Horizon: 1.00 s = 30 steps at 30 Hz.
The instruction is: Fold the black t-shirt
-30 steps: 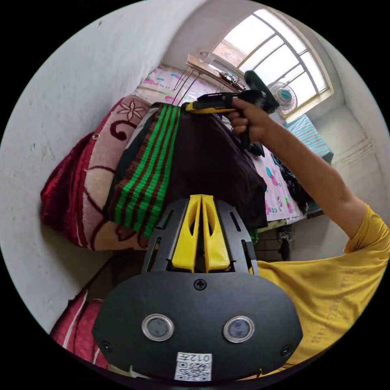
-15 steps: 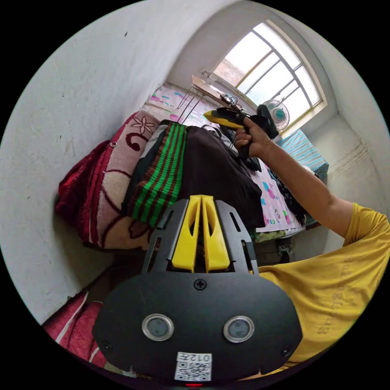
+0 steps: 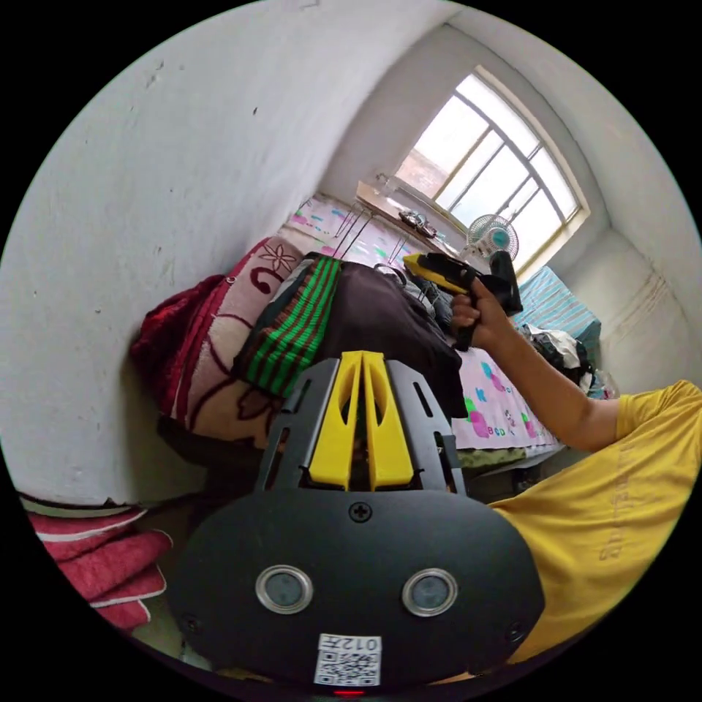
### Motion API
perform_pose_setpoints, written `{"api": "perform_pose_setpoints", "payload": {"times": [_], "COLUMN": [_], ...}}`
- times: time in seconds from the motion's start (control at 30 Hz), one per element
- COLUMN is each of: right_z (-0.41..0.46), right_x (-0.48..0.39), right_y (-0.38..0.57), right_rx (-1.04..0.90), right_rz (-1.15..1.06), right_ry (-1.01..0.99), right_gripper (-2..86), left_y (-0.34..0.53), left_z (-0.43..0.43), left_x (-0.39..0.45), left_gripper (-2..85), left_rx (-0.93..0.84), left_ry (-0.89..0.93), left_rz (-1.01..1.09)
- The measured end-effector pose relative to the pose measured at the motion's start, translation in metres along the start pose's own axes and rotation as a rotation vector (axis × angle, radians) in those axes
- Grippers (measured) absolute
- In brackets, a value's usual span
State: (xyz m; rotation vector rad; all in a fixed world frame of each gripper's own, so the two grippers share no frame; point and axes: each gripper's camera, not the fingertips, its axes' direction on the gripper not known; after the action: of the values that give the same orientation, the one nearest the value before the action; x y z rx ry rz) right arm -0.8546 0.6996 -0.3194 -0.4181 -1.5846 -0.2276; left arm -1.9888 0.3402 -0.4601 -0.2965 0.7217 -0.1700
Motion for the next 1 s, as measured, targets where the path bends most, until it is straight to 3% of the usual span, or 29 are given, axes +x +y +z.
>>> {"api": "perform_pose_setpoints", "payload": {"times": [0.27, 0.43, 0.63, 0.77, 1.0], "right_z": [-0.149, -0.282, -0.451, -0.561, -0.704], "right_x": [-0.116, -0.148, -0.146, -0.168, -0.181], "right_y": [0.092, 0.178, 0.264, 0.294, 0.29], "right_rx": [0.112, 0.21, 0.158, 0.259, 0.325], "right_rz": [-0.275, -0.367, -0.124, 0.05, 0.358], "right_ry": [0.249, 0.593, 0.837, 0.989, 1.042], "right_gripper": [0.1, 0.1, 0.0, 0.0, 0.0], "left_y": [0.036, 0.097, 0.143, 0.145, 0.129], "left_z": [0.104, 0.217, 0.382, 0.459, 0.602], "left_x": [0.227, 0.401, 0.586, 0.68, 0.828], "left_gripper": [0.1, -0.1, -0.1, -0.1, 0.1], "left_rx": [0.143, 0.156, -0.211, -0.324, -0.41], "left_ry": [-0.171, -0.037, 0.399, 0.541, 0.675], "left_rz": [0.405, 0.454, 0.546, 0.584, 0.68]}}
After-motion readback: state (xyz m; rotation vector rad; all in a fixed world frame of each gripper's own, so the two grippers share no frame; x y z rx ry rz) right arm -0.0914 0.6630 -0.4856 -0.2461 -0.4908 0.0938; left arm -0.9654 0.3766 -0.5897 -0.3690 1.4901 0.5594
